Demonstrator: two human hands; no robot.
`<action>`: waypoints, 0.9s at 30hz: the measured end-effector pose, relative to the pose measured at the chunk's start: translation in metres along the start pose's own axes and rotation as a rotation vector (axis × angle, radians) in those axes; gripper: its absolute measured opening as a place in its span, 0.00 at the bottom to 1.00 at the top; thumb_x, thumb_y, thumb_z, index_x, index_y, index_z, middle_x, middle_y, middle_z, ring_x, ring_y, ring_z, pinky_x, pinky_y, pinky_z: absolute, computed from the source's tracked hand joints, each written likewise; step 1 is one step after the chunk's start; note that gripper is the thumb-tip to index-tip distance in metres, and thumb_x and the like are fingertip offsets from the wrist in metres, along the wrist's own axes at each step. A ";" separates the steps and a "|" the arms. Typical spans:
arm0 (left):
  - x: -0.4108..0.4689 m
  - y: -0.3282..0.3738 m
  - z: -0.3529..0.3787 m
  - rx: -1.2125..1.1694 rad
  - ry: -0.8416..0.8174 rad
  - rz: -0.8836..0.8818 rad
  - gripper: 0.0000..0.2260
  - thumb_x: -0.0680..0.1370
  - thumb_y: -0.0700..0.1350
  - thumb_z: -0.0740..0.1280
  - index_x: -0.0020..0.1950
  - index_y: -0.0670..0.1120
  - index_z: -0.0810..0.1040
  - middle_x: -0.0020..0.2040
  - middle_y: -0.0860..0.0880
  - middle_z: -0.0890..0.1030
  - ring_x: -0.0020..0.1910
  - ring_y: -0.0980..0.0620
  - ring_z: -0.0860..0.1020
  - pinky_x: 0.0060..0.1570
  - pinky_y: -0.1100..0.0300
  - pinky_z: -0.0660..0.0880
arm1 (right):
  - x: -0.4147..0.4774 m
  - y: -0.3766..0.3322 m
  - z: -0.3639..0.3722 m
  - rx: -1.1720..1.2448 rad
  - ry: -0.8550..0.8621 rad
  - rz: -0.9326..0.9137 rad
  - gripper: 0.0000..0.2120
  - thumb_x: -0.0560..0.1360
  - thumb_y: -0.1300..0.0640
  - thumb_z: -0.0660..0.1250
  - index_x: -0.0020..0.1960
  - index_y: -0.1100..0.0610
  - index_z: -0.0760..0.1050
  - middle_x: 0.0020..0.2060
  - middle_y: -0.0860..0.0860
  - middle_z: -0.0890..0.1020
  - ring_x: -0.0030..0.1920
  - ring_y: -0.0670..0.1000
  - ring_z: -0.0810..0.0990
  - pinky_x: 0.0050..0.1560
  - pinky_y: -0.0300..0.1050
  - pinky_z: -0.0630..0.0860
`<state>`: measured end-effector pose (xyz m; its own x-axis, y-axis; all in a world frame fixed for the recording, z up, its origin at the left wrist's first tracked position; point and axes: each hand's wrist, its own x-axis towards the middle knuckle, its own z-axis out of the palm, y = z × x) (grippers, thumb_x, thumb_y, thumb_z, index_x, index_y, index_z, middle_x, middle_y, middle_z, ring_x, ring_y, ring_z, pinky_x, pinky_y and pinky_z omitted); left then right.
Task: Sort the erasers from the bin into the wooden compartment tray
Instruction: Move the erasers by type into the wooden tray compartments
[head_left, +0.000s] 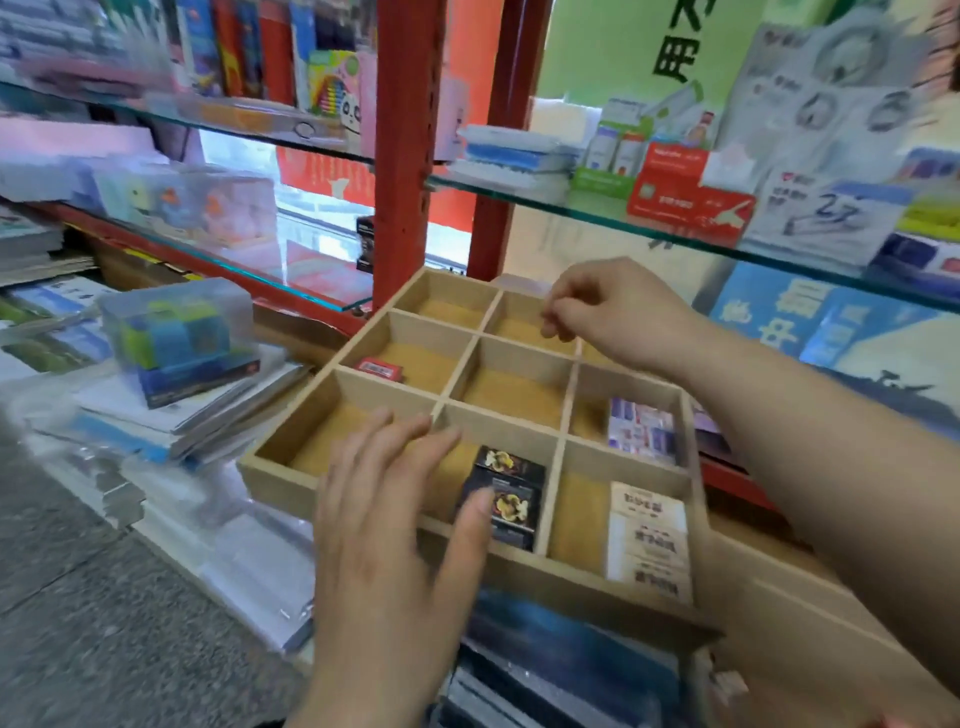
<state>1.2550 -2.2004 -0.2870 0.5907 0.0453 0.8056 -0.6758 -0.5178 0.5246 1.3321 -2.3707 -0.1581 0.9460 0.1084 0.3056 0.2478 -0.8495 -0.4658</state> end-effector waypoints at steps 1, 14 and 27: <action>0.001 0.010 0.012 -0.096 -0.047 0.045 0.16 0.77 0.61 0.53 0.57 0.54 0.70 0.55 0.64 0.69 0.64 0.66 0.65 0.62 0.64 0.63 | -0.015 0.011 -0.015 -0.002 0.019 0.046 0.14 0.74 0.65 0.59 0.34 0.52 0.74 0.31 0.45 0.78 0.31 0.39 0.75 0.39 0.28 0.70; -0.124 0.124 0.166 -0.414 -0.649 0.269 0.07 0.73 0.51 0.62 0.47 0.56 0.78 0.49 0.59 0.79 0.51 0.63 0.76 0.52 0.69 0.73 | -0.217 0.209 -0.055 0.094 -0.186 0.581 0.13 0.73 0.64 0.64 0.33 0.50 0.73 0.30 0.46 0.78 0.27 0.38 0.74 0.32 0.27 0.69; -0.183 0.065 0.237 0.040 -0.752 0.174 0.19 0.70 0.52 0.59 0.50 0.42 0.82 0.52 0.43 0.82 0.60 0.47 0.70 0.57 0.54 0.67 | -0.238 0.378 0.084 -0.018 -0.725 0.834 0.23 0.76 0.57 0.62 0.69 0.59 0.63 0.66 0.55 0.71 0.65 0.55 0.71 0.53 0.40 0.67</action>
<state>1.2076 -2.4449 -0.4653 0.6281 -0.6247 0.4639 -0.7780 -0.4957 0.3860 1.2184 -2.6741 -0.4762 0.7146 -0.2299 -0.6607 -0.5221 -0.8038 -0.2850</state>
